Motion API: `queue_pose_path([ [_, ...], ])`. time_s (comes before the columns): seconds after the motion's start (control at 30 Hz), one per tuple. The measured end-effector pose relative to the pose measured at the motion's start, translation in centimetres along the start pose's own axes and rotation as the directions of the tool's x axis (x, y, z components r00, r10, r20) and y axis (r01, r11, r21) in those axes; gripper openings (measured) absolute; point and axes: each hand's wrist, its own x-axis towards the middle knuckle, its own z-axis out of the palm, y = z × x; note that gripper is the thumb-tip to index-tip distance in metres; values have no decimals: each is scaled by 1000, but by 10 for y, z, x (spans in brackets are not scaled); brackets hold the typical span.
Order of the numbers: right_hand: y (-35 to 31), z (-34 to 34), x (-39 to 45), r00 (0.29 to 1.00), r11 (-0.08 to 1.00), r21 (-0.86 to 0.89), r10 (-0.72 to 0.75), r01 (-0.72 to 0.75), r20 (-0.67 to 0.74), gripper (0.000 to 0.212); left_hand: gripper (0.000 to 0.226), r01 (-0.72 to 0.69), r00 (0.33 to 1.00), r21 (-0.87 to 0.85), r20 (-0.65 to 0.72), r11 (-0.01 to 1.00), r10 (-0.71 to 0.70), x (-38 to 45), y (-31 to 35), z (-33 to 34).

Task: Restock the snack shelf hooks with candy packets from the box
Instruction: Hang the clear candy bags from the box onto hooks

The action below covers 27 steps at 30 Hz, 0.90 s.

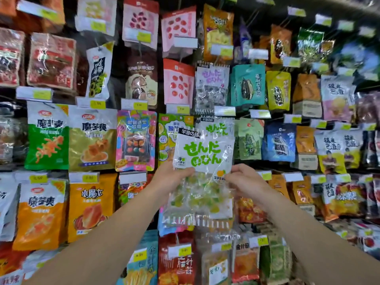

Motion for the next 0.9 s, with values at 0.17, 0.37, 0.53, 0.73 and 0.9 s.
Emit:
queue_pose_path([
  [0.17,0,-9,54,978,909,-402,-173,112,-120,47,37,-12,999,-9,-38,1000,12,51,-18,-1],
  [0.37,-5,-29,122,924,737,-640,-366,217,-108,51,33,-1,998,-3,-64,1000,1,102,-28,8],
  [0.53,-8,-50,173,889,632,-734,-450,250,-84,60,38,10,993,-21,-119,1000,-12,135,-30,23],
  [0.73,-24,-74,230,825,495,-810,-564,315,-23,65,48,-3,982,-5,-188,1000,2,167,-27,52],
  [0.9,-37,-93,272,771,439,-817,-637,375,12,66,85,58,958,75,-286,995,-35,183,-21,74],
])
